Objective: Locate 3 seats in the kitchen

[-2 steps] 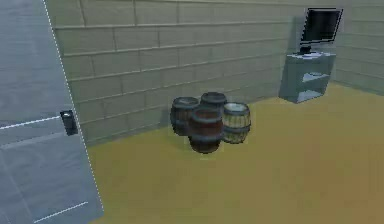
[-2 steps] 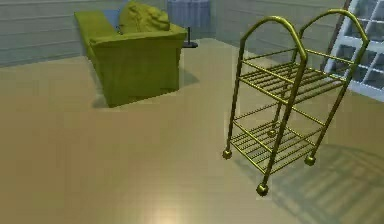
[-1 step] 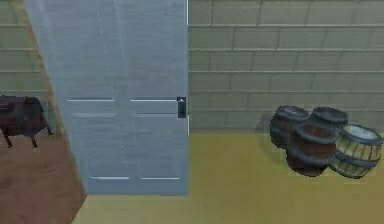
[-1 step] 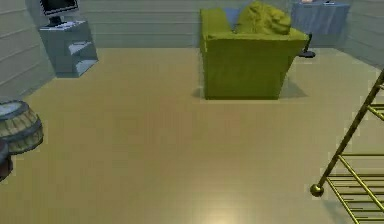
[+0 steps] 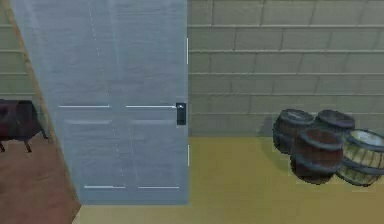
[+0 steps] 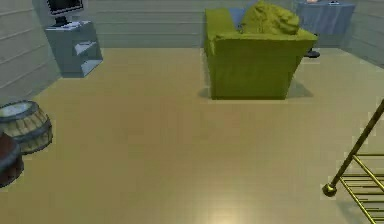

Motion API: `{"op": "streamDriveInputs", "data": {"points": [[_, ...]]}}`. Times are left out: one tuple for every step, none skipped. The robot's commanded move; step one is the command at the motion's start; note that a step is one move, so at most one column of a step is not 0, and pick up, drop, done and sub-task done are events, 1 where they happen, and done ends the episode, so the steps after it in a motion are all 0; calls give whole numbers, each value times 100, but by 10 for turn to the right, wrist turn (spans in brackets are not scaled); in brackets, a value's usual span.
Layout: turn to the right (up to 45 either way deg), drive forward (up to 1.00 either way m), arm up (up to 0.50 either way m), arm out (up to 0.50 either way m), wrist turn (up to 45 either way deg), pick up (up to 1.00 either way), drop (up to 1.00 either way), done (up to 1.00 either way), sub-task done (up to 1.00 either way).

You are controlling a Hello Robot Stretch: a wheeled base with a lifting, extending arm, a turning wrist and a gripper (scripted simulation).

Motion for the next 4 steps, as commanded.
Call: {"op": "streamDriveInputs", "data": {"points": [[-450, 0, 0, 0, 0, 0, 0, 0, 0], [-420, 0, 0, 0, 0, 0, 0, 0, 0], [0, 100, 0, 0, 0, 0, 0, 0, 0], [-120, 0, 0, 0, 0, 0, 0, 0, 0]]}}
